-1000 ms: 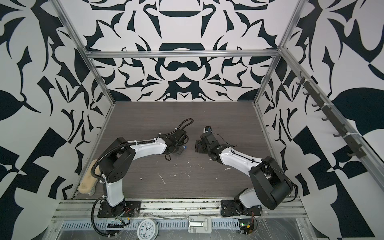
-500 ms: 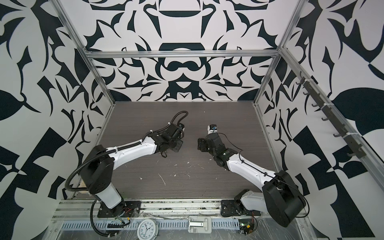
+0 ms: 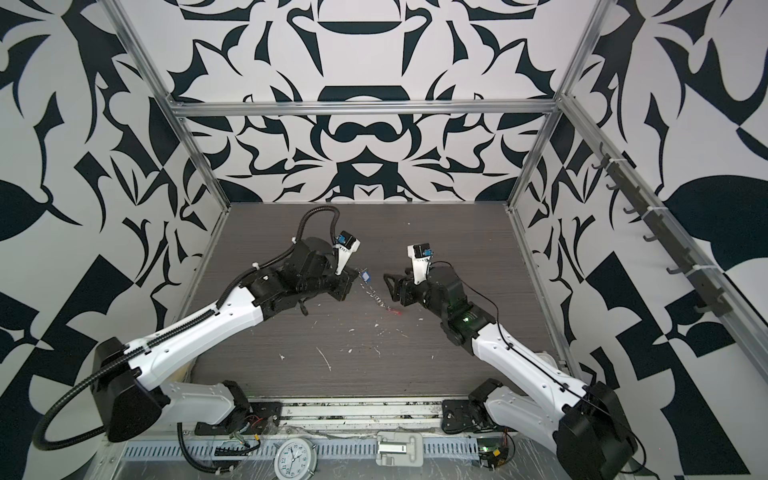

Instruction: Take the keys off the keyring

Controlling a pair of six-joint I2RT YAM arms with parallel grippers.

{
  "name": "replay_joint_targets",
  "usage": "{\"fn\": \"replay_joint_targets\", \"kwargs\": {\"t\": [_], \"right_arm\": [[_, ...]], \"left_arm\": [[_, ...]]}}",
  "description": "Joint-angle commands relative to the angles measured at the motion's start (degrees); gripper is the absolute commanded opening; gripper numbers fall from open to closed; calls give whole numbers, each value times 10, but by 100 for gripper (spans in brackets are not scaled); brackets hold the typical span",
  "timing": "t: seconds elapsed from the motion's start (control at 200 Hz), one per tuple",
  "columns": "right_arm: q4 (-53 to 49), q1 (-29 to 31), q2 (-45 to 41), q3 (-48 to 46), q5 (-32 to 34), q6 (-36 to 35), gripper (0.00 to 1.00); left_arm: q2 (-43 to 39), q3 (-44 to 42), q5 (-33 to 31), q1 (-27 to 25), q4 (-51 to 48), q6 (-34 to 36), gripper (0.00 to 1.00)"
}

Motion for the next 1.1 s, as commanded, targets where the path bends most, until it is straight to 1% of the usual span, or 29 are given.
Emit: {"fn": "replay_joint_targets", "kwargs": {"t": [0.0, 0.13, 0.195, 0.335, 0.425, 0.49, 0.6, 0.705, 0.84, 0.905, 1.015, 1.095], "right_arm": [[44, -2, -17, 22, -100, -18, 72], [51, 0, -14, 48, -164, -13, 71], [52, 1, -8, 61, -188, -13, 68], [57, 2, 3, 89, -227, -5, 64], [71, 5, -1, 96, -245, 1, 65], [63, 11, 2, 108, -260, -5, 66], [39, 21, 14, 127, -272, -20, 66], [28, 29, 17, 129, -280, -29, 68], [-4, 44, 23, 138, -285, -51, 67], [-23, 52, 26, 143, -278, -65, 68], [-28, 55, 20, 137, -256, -72, 68], [-28, 55, 21, 133, -258, -74, 66]], "left_arm": [[-29, -8, 40, -2, -13, -4, 0], [-66, -18, 69, -2, -2, -6, 0], [-83, -31, 82, -2, 13, 0, 0], [-123, -57, 114, -2, 46, 16, 0], [-133, -61, 123, -2, 48, 17, 0], [-135, -59, 126, -2, 45, 20, 0], [-139, -57, 124, -2, 43, 25, 0], [-145, -55, 118, -2, 43, 28, 0], [-155, -54, 118, -2, 45, 30, 0], [-158, -53, 119, -2, 45, 31, 0], [-166, -53, 121, -2, 44, 35, 0], [-170, -53, 125, -2, 44, 37, 0]]}}
